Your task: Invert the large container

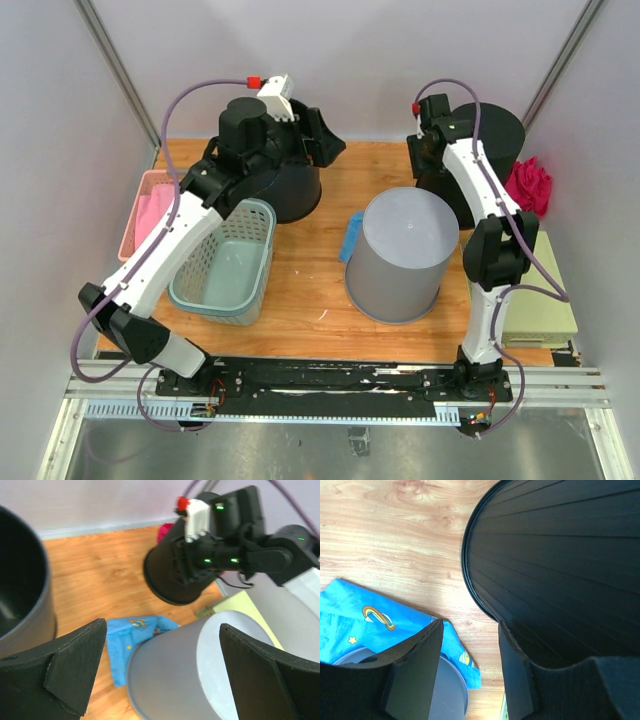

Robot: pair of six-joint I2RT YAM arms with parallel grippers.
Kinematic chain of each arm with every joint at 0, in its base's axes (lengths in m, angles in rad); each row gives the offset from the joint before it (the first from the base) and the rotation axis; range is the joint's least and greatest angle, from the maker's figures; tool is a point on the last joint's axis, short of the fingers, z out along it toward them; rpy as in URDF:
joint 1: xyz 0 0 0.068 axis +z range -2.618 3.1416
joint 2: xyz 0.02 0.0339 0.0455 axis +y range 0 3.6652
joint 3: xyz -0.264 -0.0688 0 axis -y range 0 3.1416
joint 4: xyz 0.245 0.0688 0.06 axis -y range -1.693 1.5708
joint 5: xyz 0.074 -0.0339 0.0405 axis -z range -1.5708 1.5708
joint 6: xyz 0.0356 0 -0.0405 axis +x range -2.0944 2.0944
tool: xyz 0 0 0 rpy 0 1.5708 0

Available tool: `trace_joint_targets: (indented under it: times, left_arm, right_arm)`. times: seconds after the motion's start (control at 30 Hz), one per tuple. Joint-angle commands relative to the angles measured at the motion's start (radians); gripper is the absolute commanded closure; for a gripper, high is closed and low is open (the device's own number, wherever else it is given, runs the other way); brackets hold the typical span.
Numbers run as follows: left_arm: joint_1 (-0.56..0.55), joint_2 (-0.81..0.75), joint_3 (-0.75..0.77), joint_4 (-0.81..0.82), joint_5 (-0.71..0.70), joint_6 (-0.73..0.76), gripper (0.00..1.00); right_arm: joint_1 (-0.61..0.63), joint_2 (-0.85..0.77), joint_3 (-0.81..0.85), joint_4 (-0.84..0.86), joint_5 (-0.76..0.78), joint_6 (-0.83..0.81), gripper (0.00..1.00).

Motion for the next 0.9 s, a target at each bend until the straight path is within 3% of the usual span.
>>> trace_joint_targets:
  times: [0.0, 0.17, 0.33, 0.37, 0.73, 0.87]
  left_arm:
    - [0.009, -0.057, 0.044, -0.116, -0.174, 0.112, 0.01]
    - [0.034, -0.073, 0.029, -0.152, -0.240, 0.185, 0.01]
    - [0.053, -0.046, 0.030, -0.157, -0.268, 0.272, 0.01]
    - [0.054, -0.034, 0.034, -0.157, -0.269, 0.291, 0.01]
    - [0.067, 0.341, 0.335, -0.312, -0.207, 0.397, 0.02]
    - [0.073, 0.434, 0.415, -0.344, -0.212, 0.395, 0.10]
  right_arm:
    - [-0.002, -0.127, -0.008, 0.004, -0.049, 0.027, 0.50]
    - [-0.001, -0.229, -0.054, 0.023, -0.274, 0.057, 0.46]
    - [-0.001, -0.396, -0.168, 0.084, -0.362, 0.103, 0.44]
    - [-0.001, -0.434, -0.195, 0.096, -0.373, 0.108, 0.39]
    - [-0.002, -0.753, -0.441, 0.099, -0.317, 0.107, 0.33]
    - [-0.002, -0.813, -0.453, 0.059, -0.271, 0.090, 0.33]
